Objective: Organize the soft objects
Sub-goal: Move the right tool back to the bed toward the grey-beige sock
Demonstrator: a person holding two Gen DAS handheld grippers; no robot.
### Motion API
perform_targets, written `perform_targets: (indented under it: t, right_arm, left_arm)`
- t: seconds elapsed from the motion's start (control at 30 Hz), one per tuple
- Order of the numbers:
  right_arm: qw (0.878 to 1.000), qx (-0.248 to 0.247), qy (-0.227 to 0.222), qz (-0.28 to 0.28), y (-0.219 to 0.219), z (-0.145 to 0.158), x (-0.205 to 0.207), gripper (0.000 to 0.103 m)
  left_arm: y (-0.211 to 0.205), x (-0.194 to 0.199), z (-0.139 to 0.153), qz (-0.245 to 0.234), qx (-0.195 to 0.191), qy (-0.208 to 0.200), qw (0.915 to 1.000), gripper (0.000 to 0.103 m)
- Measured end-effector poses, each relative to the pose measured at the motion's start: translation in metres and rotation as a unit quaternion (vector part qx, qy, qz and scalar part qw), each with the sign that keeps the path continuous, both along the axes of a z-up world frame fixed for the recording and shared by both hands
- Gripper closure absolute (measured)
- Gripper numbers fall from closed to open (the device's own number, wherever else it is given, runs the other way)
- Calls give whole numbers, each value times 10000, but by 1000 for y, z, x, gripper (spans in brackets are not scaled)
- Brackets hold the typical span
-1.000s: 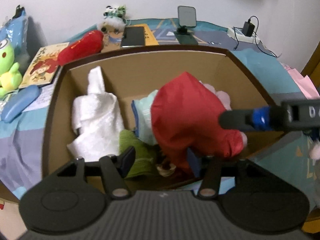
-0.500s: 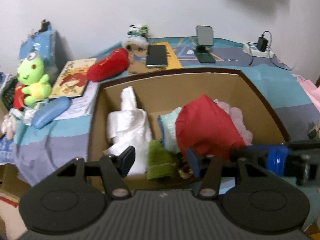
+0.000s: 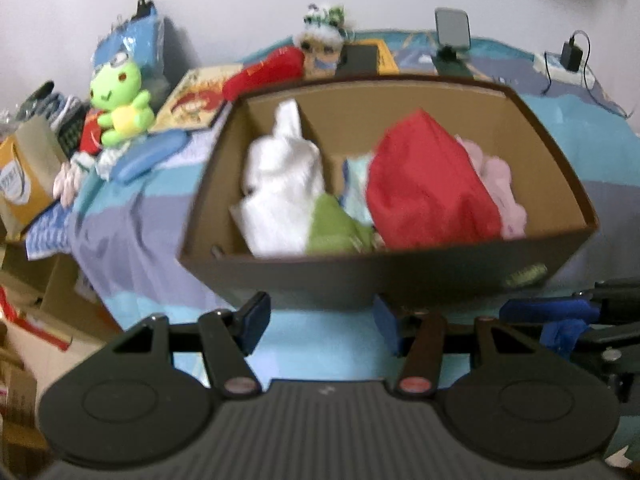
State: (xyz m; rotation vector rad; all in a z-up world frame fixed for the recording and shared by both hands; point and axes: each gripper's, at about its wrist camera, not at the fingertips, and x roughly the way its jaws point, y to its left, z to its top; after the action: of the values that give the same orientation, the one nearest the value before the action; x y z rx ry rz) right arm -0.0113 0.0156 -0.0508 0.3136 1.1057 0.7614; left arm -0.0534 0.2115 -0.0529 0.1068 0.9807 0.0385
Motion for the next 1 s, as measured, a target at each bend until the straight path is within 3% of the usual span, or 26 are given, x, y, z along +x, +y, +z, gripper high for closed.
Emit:
perform_targets:
  t: [0.27,0.57,0.73,1.0]
  right_arm:
    - [9994,-251,231,-44,-68,-14,-8,81]
    - [9950,-495,358,-788,-177,-25,-17,81]
    - [9850,-606,420,-1559,-246,-25,-24,81]
    - [9576,-656,356,-2782,-343,-17,-27,81]
  left_arm:
    - [-81,-12,-27,-151,-86,400,9990,48]
    - [-193,-5,-54,-935,-222,787,9923,47]
    - [-262,0,-58,-1703,-377,823,9812,46]
    - [-348,8,-63,-2702,-864,864,9550,45]
